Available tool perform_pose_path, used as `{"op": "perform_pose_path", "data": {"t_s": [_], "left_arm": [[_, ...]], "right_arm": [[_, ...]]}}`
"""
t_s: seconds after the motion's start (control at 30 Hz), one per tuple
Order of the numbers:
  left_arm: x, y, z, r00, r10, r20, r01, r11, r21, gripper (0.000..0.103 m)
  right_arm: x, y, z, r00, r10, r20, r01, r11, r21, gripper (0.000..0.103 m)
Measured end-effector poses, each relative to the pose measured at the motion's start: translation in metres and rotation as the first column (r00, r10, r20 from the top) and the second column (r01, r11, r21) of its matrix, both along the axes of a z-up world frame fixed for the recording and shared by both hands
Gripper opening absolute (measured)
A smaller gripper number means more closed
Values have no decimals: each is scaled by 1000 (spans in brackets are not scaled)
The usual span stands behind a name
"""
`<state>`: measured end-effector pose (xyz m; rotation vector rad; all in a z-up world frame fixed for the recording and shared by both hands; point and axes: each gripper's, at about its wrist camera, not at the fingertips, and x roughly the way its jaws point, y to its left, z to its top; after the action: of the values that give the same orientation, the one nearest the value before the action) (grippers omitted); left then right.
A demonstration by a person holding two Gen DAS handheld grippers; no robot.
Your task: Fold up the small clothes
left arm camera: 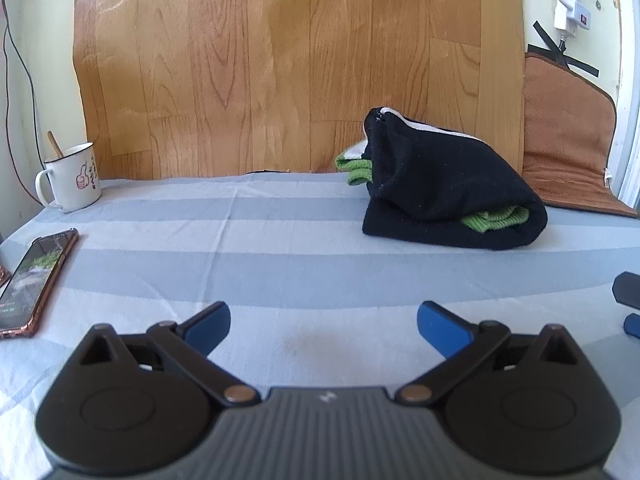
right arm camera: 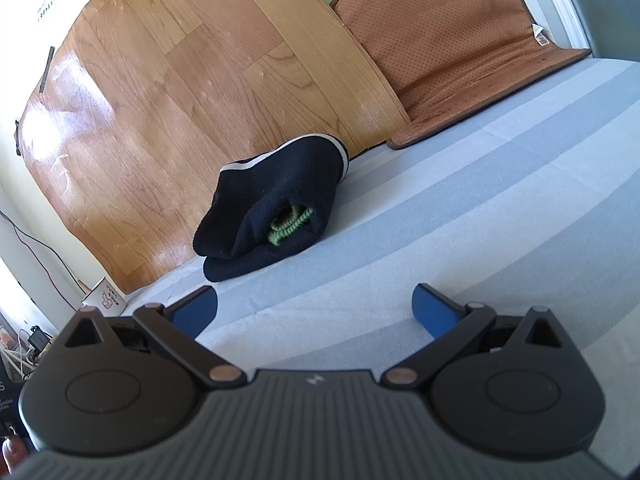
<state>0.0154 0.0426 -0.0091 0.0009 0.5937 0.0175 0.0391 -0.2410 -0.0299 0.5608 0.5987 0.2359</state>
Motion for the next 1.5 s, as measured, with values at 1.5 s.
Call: {"op": "perform_pose_path", "data": {"t_s": [1.5], "left_arm": [[7, 2, -4, 999, 22, -47, -21, 1000, 7, 103]], "right_arm": [[1, 1, 1, 1000, 7, -3, -7, 1000, -9, 103]]}}
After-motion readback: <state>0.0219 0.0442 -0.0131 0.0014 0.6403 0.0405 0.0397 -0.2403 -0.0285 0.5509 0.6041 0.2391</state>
